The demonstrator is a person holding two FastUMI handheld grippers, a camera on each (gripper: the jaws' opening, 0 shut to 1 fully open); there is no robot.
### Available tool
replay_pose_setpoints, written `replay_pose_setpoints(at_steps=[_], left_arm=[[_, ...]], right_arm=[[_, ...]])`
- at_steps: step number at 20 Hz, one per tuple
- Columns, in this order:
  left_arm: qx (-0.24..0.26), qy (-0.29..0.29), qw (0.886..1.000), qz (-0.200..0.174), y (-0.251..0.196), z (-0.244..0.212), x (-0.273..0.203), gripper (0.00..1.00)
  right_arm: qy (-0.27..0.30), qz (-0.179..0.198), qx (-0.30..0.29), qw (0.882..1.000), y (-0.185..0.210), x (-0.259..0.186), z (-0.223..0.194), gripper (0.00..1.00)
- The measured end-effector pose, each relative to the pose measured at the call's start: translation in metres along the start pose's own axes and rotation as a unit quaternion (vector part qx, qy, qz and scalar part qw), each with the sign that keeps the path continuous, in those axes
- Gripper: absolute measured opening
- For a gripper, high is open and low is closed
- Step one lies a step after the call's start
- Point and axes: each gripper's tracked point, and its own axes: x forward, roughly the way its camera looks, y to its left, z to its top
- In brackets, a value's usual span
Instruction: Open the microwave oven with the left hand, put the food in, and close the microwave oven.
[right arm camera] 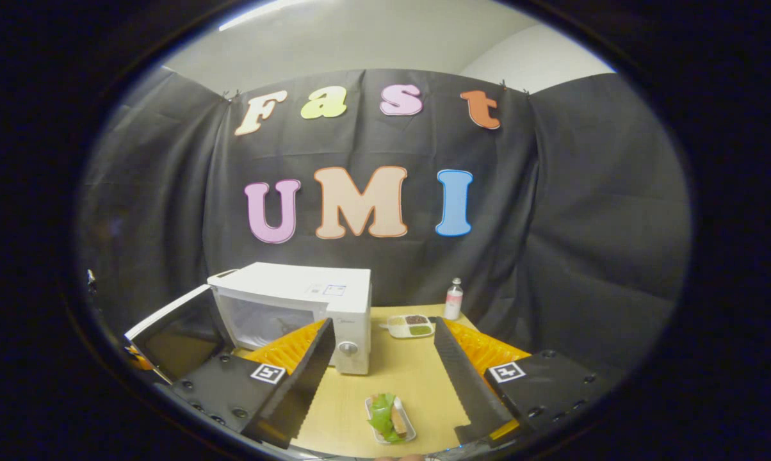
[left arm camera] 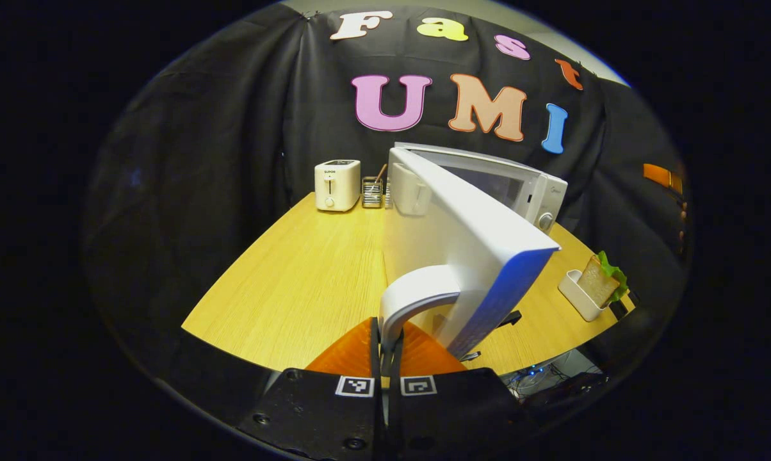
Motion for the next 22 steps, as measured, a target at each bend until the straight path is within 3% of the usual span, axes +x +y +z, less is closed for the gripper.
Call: replay_pose_setpoints(at_steps=[4,9,16,19,22], left_arm=[[-0.002,0.009,1.000,0.003,-0.003,0.001,0.003,0.01],[-0.033,0.017,0.999,0.010,-0.007,-0.001,0.001,0.03],[-0.027,0.006,0.999,0.022,0.003,0.005,-0.014,0.14],[-0.040,-0.008,0.999,0.024,0.011,0.017,-0.026,0.92],[-0.008,-0.006,0.999,0.047,0.019,0.024,-0.040,0.94]], right_arm=[[0.033,0.002,-0.018,0.999,-0.004,0.011,-0.030,0.96],[0.088,0.011,0.012,0.996,-0.007,0.017,-0.076,0.96],[0.123,0.022,-0.013,0.992,-0.004,0.019,-0.118,0.99],[0.139,0.032,-0.021,0.990,0.001,0.022,-0.136,0.99],[0.160,0.039,-0.025,0.986,0.005,0.024,-0.156,0.97]])
